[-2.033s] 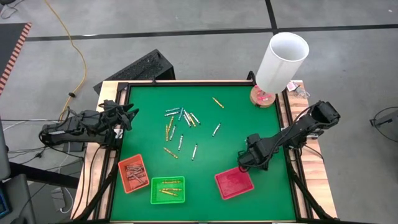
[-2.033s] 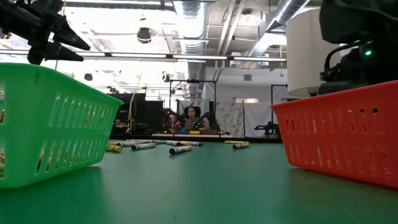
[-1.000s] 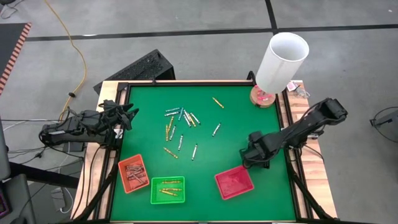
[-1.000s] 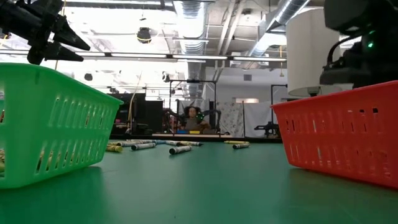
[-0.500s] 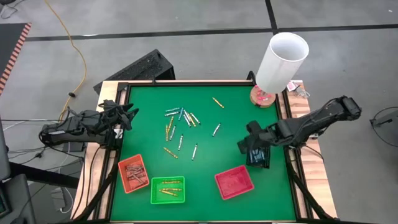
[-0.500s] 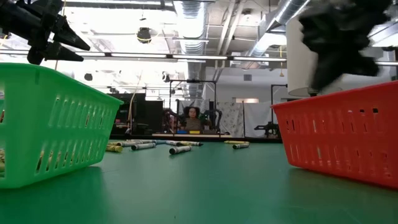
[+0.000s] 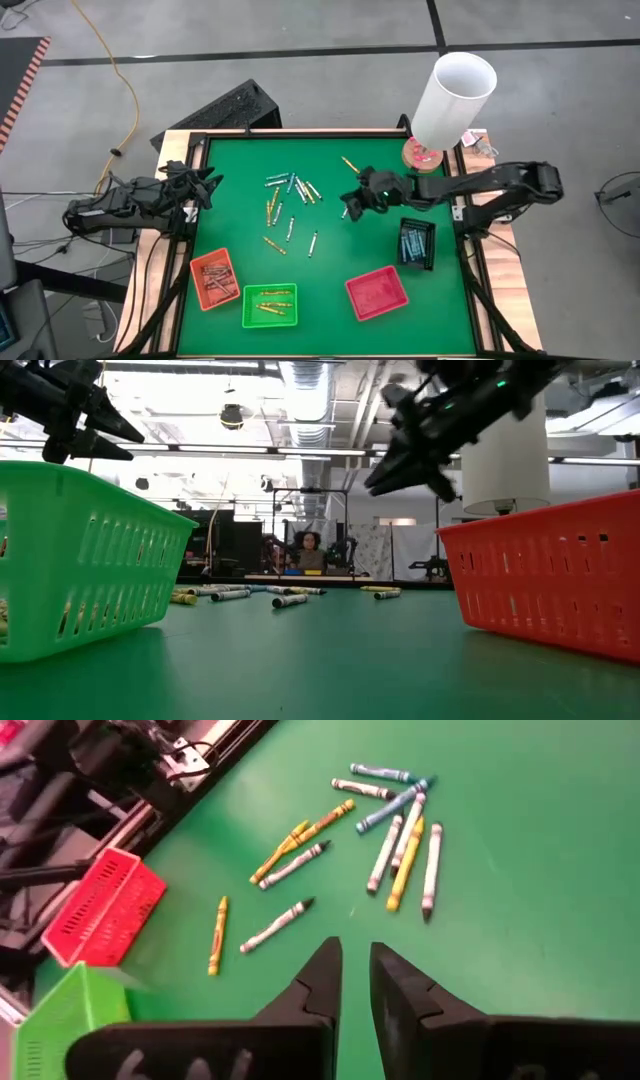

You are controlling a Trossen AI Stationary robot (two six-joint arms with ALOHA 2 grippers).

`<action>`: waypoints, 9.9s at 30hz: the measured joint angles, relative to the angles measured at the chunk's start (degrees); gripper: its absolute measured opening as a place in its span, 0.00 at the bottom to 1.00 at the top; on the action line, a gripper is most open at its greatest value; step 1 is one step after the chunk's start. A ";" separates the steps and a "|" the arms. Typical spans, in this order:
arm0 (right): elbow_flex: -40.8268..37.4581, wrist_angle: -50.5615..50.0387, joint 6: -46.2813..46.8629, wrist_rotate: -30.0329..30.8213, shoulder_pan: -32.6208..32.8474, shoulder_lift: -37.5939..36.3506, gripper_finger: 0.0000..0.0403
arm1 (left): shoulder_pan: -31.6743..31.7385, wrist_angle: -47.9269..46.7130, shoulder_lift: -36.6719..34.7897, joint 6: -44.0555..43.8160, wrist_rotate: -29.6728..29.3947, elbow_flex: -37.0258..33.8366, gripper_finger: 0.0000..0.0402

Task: Sort crayons
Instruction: Put the blue crayon into the black bin

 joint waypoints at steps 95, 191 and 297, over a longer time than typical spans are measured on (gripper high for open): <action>76.81 -26.21 -55.85 -11.36 -11.35 66.68 0.24 | 0.00 -0.25 -0.02 -0.13 -0.42 0.00 0.56; 57.94 -90.20 23.64 19.11 14.54 35.27 0.00 | 0.00 -0.36 0.00 -0.15 -0.22 -0.02 0.56; 4.95 -8.82 -1.71 7.20 -0.72 1.45 0.16 | 0.00 -0.54 0.00 -1.68 -0.46 -0.02 0.56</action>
